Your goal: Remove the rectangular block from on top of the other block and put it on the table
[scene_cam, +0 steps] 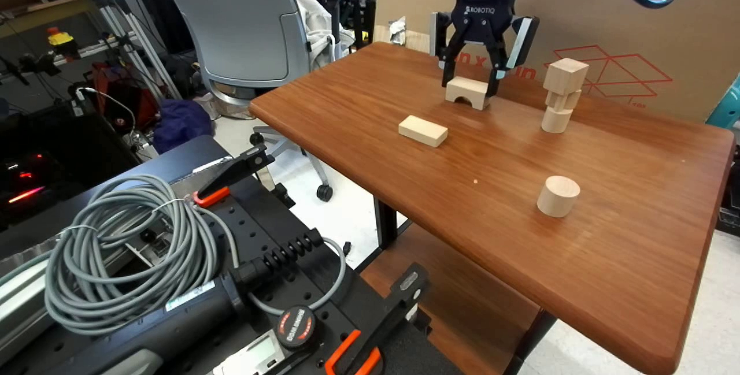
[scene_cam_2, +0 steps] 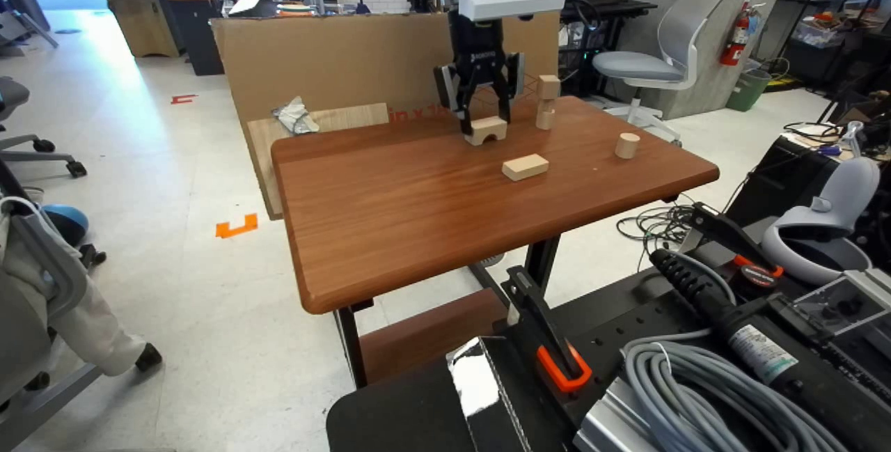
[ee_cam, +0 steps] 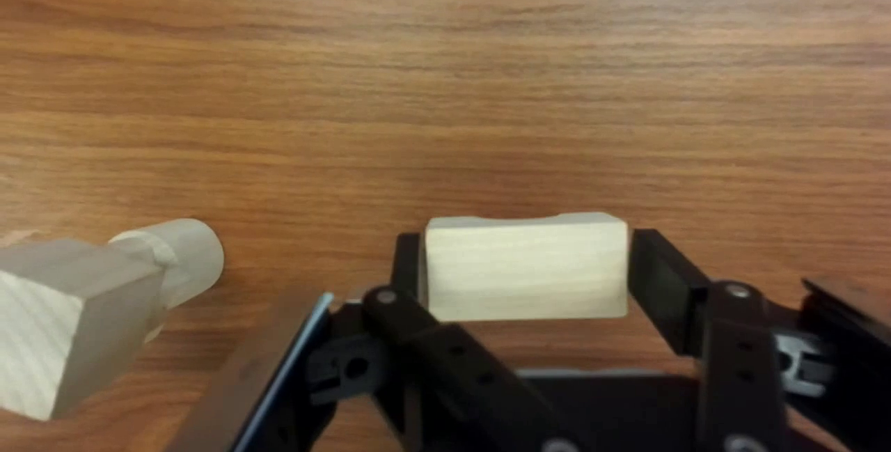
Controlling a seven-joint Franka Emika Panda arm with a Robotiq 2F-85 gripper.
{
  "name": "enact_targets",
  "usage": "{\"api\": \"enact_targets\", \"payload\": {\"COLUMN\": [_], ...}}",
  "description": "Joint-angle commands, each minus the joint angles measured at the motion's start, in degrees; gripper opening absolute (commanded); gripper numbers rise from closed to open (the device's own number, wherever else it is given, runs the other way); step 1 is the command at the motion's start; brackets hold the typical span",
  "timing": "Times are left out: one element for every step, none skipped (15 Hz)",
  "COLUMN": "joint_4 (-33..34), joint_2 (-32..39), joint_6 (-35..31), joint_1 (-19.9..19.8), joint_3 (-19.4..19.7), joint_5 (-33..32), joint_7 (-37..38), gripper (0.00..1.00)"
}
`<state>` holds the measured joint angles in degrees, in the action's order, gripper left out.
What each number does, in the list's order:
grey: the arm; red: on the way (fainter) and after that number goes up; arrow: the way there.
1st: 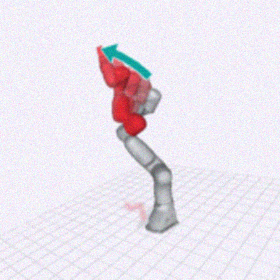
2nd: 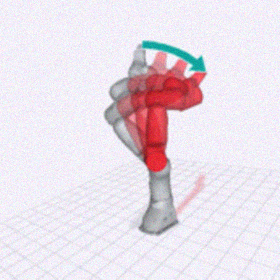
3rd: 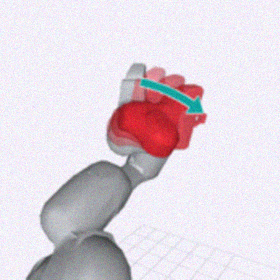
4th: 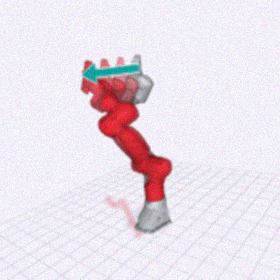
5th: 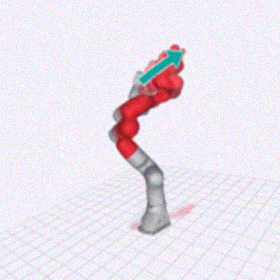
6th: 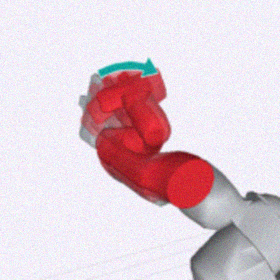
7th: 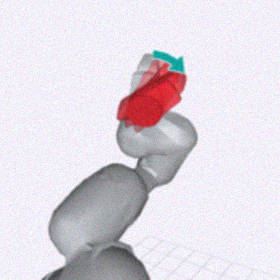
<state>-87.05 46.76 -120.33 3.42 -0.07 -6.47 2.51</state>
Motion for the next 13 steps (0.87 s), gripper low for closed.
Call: {"api": "enact_targets", "payload": {"joint_4": [-0.1,-1.7,-3.4,-5.3,-7.7,-10.2,-12.4,-14.1,-15.9,-8.6,-10.6,-12.3,-13.5], "joint_2": [-1.6,-3.4,-5.5,-8.0,-10.8,-14.0,-16.9,-19.7,-22.7,-15.2,-18.0,-20.1,-21.4], "joint_6": [2.3,1.7,1.2,0.7,-0.3,-1.5,-2.3,-1.7,-0.6,0.0,0.1,0.1,0.1], "joint_1": [0.0,-0.3,-0.4,-0.7,-1.0,-1.1,-1.3,-1.6,-1.7,-0.8,-1.1,-1.4,-1.5], "joint_3": [0.0,-0.1,-0.1,-0.3,-0.4,-0.4,-0.4,-0.3,0.0,0.2,0.2,0.2,0.2], "joint_5": [0.5,0.8,0.8,1.0,1.4,1.5,1.6,1.7,1.4,0.2,0.2,0.2,0.2], "joint_7": [-0.7,-0.8,-0.9,-1.3,-1.0,-0.7,-0.7,-0.8,-0.7,-0.2,-0.2,-0.2,-0.2], "gripper": [1.00,1.00,1.00,1.00,1.00,1.00,1.00,1.00,1.00,1.00,1.00,1.00,1.00]}}
